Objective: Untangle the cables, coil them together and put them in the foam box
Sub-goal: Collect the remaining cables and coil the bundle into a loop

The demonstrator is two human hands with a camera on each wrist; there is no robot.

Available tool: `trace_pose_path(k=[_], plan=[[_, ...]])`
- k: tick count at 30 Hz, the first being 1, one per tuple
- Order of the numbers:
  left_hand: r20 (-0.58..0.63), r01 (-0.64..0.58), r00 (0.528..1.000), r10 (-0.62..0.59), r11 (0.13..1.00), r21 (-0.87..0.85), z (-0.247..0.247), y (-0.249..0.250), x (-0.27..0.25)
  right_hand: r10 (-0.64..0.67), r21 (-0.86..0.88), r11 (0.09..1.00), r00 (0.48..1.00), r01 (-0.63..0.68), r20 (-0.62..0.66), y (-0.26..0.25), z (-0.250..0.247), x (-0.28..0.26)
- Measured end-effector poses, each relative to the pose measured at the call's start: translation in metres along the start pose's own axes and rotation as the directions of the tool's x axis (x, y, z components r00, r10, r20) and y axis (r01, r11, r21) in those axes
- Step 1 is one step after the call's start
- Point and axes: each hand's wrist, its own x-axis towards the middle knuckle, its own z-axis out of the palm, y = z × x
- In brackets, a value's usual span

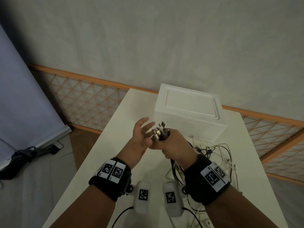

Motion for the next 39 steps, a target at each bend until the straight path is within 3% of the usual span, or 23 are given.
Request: trace_pose_path(k=[2, 4, 6, 9, 11, 14, 16, 18, 21, 24, 28, 31, 34, 36, 39], plan=[[0.026, 0.136, 0.991, -0.134, 0.989, -0.055, -0.001, -0.012, -0.003, -0.025, 0.039, 0.999, 0.996, 0.028, -0.084, 0.002, -0.004, 0.002], [0.155, 0.199, 0.967, -0.203, 0.979, 0.041, 0.009, -0.018, -0.010, -0.053, 0.010, 0.998, 0.990, 0.055, -0.134, 0.005, 0.001, 0.002], [0.220, 0.123, 0.963, -0.153, 0.982, 0.144, 0.022, -0.020, -0.014, -0.047, -0.004, 0.999, 0.986, 0.047, -0.158, 0.009, 0.009, 0.001], [0.118, 0.085, 0.988, -0.103, 0.985, 0.153, 0.027, -0.020, -0.015, -0.062, -0.010, 0.998, 0.991, 0.061, -0.119, 0.012, 0.016, -0.001], [0.040, 0.123, 0.991, -0.128, 0.986, 0.117, 0.028, -0.020, -0.016, -0.077, -0.220, 0.974, 0.994, 0.058, -0.081, 0.012, 0.018, -0.002], [-0.024, 0.128, 0.992, -0.127, 0.992, 0.017, 0.027, -0.023, -0.018, -0.033, -0.596, 0.803, 0.999, 0.012, -0.024, 0.004, 0.017, -0.009], [-0.108, 0.072, 0.992, -0.068, 0.997, 0.034, 0.026, -0.021, -0.016, -0.067, -0.696, 0.717, 0.998, 0.042, -0.009, 0.000, 0.011, -0.011], [-0.153, 0.067, 0.987, -0.054, 0.994, 0.083, 0.024, -0.019, -0.015, -0.201, -0.652, 0.745, 0.979, 0.142, -0.017, -0.001, 0.003, -0.013], [-0.161, 0.083, 0.985, -0.066, 0.991, 0.105, 0.026, -0.018, -0.015, -0.416, -0.543, 0.759, 0.909, 0.359, 0.019, -0.003, -0.004, -0.009], [-0.127, 0.051, 0.991, -0.031, 0.987, 0.152, 0.032, -0.015, -0.017, -0.498, -0.540, 0.719, 0.866, 0.437, 0.038, 0.000, -0.001, -0.003], [-0.114, 0.019, 0.994, -0.001, 0.988, 0.154, 0.031, -0.011, -0.019, -0.625, -0.479, 0.705, 0.778, 0.524, -0.068, 0.009, -0.003, 0.000], [-0.121, 0.043, 0.992, -0.025, 0.988, 0.148, 0.030, -0.013, -0.017, -0.559, -0.410, 0.787, 0.815, 0.462, -0.155, 0.006, -0.012, 0.002], [-0.088, 0.053, 0.995, -0.040, 0.986, 0.155, 0.035, -0.010, -0.018, -0.469, -0.346, 0.835, 0.882, 0.428, -0.039, 0.000, -0.012, -0.001], [-0.059, 0.051, 0.997, -0.042, 0.987, 0.153, 0.036, -0.006, -0.018, -0.448, -0.375, 0.823, 0.893, 0.427, 0.034, -0.003, -0.005, -0.005], [0.010, 0.076, 0.997, -0.079, 0.983, 0.168, 0.034, -0.002, -0.018, -0.455, -0.348, 0.834, 0.891, 0.428, 0.004, -0.002, 0.000, -0.004]])
